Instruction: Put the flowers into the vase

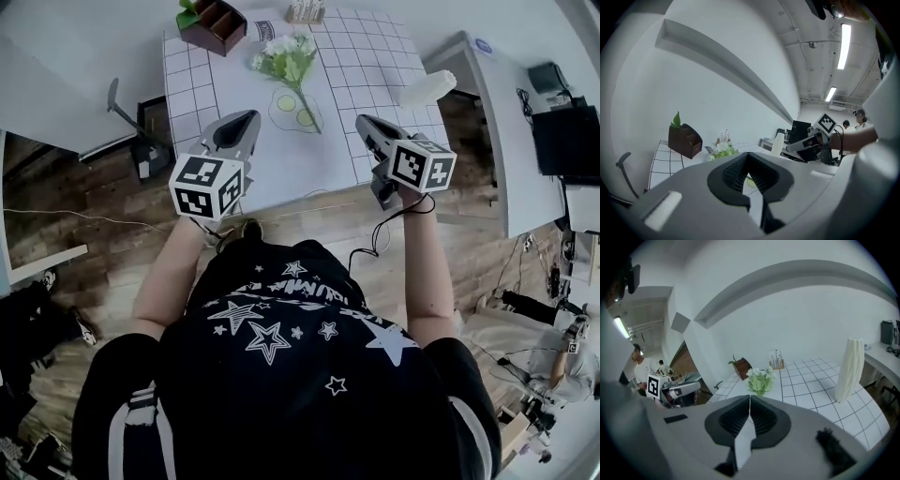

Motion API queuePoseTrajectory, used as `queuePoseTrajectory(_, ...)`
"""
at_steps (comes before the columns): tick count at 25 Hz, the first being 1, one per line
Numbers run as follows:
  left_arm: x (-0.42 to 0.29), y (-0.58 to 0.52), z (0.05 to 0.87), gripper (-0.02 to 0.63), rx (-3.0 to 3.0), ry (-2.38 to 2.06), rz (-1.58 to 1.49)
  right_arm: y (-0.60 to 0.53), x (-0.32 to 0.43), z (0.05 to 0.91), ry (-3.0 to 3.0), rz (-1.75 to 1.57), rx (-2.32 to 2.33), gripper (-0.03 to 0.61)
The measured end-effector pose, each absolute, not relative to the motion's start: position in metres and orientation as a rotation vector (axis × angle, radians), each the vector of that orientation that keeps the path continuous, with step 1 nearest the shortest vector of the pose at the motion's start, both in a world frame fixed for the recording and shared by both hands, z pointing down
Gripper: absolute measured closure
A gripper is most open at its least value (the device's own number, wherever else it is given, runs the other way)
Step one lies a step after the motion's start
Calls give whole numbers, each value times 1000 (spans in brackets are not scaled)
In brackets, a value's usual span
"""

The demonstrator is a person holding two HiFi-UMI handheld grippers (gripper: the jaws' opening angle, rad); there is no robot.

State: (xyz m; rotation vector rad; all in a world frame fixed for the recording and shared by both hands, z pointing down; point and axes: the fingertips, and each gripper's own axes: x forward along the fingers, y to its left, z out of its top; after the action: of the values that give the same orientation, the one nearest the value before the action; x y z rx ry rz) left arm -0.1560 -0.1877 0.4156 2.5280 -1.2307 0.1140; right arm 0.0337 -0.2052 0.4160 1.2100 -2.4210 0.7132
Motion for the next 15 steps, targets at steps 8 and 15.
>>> queuePoseTrajectory(8, -177, -204, 419, 604, 2438, -1359, 99, -252, 26, 442, -2338, 877, 975, 565)
queuePoseTrajectory(15, -178, -211, 425, 604, 2322, -1493, 123, -294, 7, 466, -2309, 819, 755, 565)
